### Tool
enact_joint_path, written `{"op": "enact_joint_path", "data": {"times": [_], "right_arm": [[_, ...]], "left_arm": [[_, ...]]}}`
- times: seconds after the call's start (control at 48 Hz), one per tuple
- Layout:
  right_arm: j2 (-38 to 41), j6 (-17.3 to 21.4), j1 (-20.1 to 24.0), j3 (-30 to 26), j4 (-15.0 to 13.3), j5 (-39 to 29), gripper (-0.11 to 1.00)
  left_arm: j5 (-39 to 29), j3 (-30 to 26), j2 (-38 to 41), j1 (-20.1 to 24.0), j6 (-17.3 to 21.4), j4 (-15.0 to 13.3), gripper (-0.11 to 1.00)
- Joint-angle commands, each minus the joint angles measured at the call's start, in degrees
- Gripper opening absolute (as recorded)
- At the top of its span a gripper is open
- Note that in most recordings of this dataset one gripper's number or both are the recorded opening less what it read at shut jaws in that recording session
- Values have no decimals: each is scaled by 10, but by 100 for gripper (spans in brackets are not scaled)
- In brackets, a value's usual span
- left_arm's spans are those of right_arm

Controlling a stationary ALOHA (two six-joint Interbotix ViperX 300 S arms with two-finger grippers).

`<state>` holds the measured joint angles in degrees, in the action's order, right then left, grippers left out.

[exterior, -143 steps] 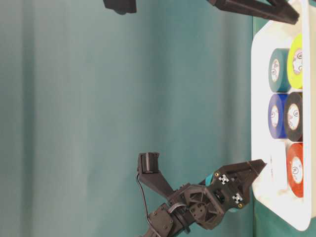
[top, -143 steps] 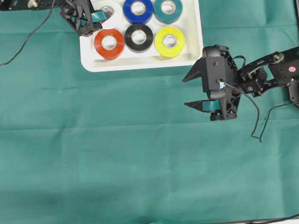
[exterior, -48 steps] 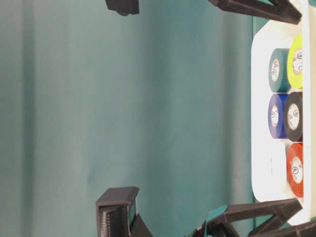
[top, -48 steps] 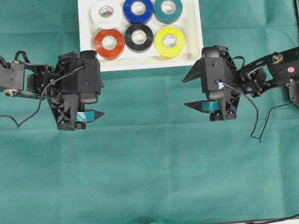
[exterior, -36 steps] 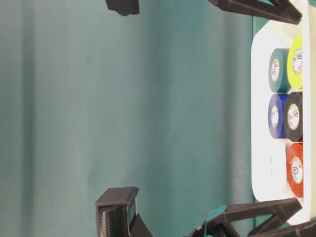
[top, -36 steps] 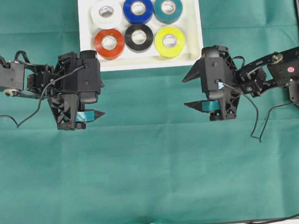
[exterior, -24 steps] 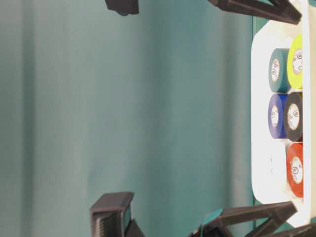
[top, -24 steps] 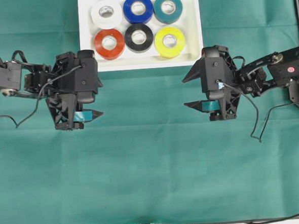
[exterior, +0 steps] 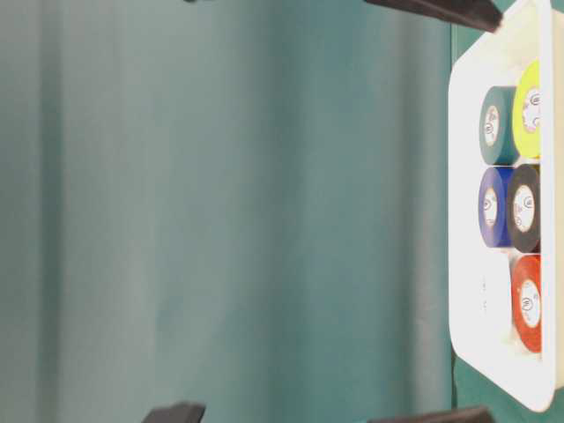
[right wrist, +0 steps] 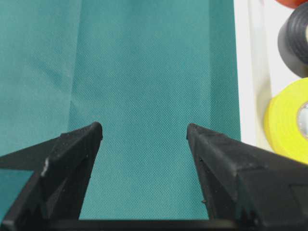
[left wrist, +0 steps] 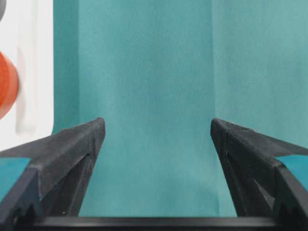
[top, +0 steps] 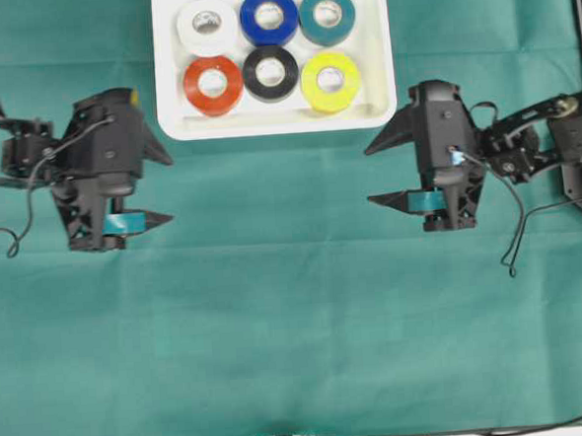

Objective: Put the tape alternately from left to right into the white case.

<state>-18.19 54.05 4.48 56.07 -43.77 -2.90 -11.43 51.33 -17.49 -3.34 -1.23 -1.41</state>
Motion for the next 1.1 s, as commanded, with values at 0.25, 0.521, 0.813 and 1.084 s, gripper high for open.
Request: {"op": "enact_joint_path", "data": {"times": [0.25, 0.521, 0.813, 1.084], "right_arm": [[-64, 1, 2, 20, -1, 3, 78], [-95, 1, 1, 37, -1, 2, 78], [-131, 0, 1, 55, -1, 2, 78], [-161, 1, 1, 73, -1, 2, 78]], "left_arm": [[65, 47, -76, -3, 2, -2, 60], [92, 77, -109, -3, 2, -2, 60], [92, 102, -143, -3, 3, -1, 60], [92, 128, -185, -3, 4, -1, 59]]}}
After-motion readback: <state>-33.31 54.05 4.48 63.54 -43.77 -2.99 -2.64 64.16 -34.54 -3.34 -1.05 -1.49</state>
